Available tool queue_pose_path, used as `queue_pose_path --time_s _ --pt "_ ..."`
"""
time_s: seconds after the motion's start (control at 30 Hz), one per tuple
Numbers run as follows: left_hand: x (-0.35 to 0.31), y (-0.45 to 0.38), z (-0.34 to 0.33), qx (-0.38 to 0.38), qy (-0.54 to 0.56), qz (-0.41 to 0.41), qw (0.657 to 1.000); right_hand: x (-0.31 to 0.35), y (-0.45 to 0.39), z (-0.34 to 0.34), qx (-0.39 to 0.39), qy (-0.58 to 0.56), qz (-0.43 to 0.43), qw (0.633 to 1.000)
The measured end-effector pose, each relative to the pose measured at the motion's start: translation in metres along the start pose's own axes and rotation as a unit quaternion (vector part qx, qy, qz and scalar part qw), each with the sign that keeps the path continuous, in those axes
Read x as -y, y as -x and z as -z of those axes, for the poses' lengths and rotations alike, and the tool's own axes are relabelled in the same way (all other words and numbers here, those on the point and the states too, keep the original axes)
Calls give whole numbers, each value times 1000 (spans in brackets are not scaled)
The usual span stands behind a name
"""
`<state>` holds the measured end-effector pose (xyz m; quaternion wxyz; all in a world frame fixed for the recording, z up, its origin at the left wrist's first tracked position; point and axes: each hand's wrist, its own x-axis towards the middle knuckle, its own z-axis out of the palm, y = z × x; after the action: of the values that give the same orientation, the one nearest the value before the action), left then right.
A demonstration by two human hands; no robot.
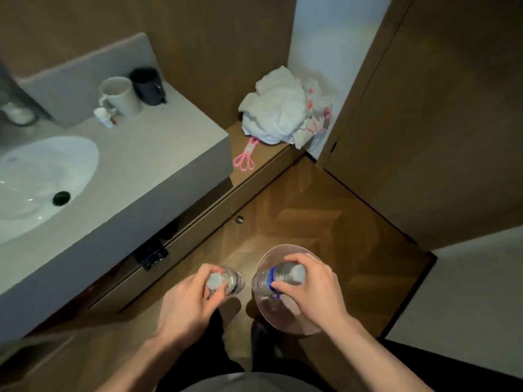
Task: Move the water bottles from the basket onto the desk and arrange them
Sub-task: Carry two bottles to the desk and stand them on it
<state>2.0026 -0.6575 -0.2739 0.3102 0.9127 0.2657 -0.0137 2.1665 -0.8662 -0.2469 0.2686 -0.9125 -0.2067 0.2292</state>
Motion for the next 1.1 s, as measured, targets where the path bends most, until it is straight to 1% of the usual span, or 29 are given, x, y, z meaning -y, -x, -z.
queue_pose_path --time_s 0.1,0.23,0.33,0.5,0.6,0.7,0.83,0.93,1.1 --pt "7 44 27 -80 25 42 996 33 -1 -2 58 33 71 995" --pt "25 94 63 -172 54 109 978 95 8 -15 123 56 177 975" --pt "49 137 88 -244 96 160 952 146 21 -35 154 58 236 958" --pt "100 225 131 -336 105 232 907 240 67 -98 188 90 348 914" --pt "133 286 160 -374 106 251 887 289 106 -143 226 88 385 890" --pt "166 345 186 -410 98 272 865 328 145 -188 250 71 405 877" --pt "209 418 208 -425 52 322 844 375 196 -243 288 61 441 848" --pt "235 466 225 -443 33 348 826 411 230 -274 332 54 462 821" --pt "275 523 253 -482 42 397 780 474 272 -322 386 63 507 768"
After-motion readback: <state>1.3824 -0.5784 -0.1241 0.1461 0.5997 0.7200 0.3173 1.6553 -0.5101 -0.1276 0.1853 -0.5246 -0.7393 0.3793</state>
